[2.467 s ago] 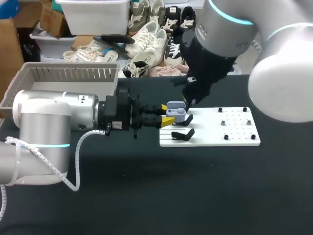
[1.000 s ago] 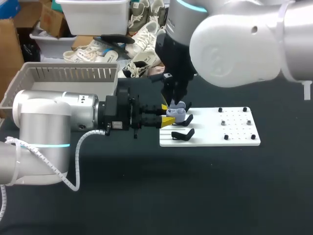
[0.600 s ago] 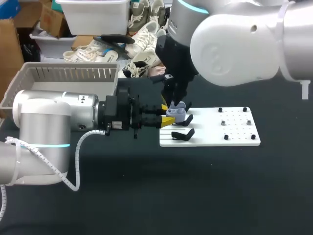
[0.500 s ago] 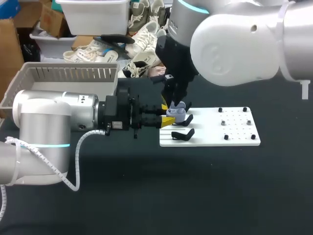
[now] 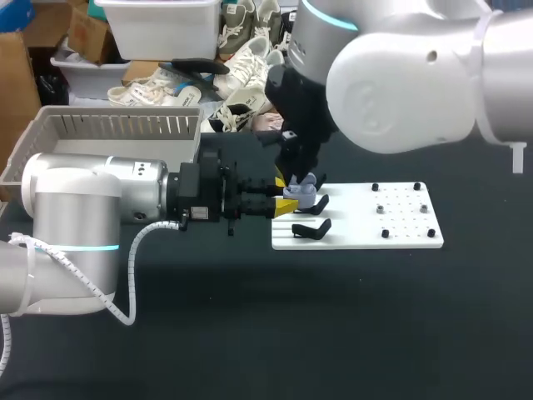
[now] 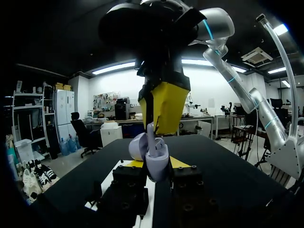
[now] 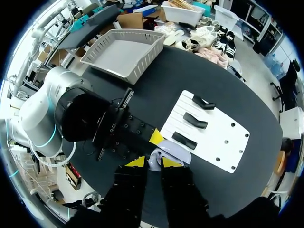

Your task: Pick up each earbud case from the left stands, insert the matching earbuds, close the lid, and place the case in the box.

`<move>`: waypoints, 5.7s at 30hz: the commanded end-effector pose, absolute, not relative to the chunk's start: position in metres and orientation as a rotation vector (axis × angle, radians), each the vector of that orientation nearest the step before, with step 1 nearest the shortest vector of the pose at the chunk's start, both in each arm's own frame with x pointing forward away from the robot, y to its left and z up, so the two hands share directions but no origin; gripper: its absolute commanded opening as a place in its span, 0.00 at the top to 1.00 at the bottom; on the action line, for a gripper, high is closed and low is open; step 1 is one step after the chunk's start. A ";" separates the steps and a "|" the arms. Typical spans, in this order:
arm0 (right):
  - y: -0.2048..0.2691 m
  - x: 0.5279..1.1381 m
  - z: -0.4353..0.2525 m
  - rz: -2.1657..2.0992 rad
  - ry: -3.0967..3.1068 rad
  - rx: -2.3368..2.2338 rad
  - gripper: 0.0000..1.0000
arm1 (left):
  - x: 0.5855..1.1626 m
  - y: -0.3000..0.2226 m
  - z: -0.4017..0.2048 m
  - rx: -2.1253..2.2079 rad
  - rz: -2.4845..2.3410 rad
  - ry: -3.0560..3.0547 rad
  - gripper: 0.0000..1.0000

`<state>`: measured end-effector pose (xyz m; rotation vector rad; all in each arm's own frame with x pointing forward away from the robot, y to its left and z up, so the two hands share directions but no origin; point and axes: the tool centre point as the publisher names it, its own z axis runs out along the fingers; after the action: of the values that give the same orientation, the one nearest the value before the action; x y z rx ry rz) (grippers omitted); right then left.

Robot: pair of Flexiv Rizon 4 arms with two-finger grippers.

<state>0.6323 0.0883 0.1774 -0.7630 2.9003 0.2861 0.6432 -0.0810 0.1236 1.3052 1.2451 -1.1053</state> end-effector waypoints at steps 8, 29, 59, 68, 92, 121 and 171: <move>0.083 0.633 0.176 0.297 2.889 -0.756 1.00 | 0.643 -0.081 0.123 1.303 -1.104 1.244 1.00; 0.085 0.633 0.181 0.299 2.871 -0.778 1.00 | 0.643 -0.081 0.123 1.303 -1.104 1.244 1.00; 0.085 0.633 0.172 0.305 2.890 -0.772 1.00 | 0.643 -0.081 0.123 1.303 -1.104 1.244 1.00; 0.085 0.634 0.169 0.288 2.899 -0.788 1.00 | 0.643 -0.081 0.123 1.303 -1.104 1.244 1.00; 0.086 0.631 0.171 0.217 2.912 -0.819 0.64 | 0.643 -0.081 0.123 1.303 -1.104 1.244 1.00; 0.073 0.598 0.195 -0.075 2.819 -0.748 0.60 | 0.643 -0.081 0.123 1.303 -1.104 1.244 1.00; 0.053 0.626 0.162 0.131 2.857 -0.644 0.60 | 0.643 -0.081 0.123 1.303 -1.104 1.244 1.00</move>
<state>0.6239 0.0518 0.1621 -0.6446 2.8537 0.1345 0.6432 -0.0810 0.1235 1.3051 1.2451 -1.1051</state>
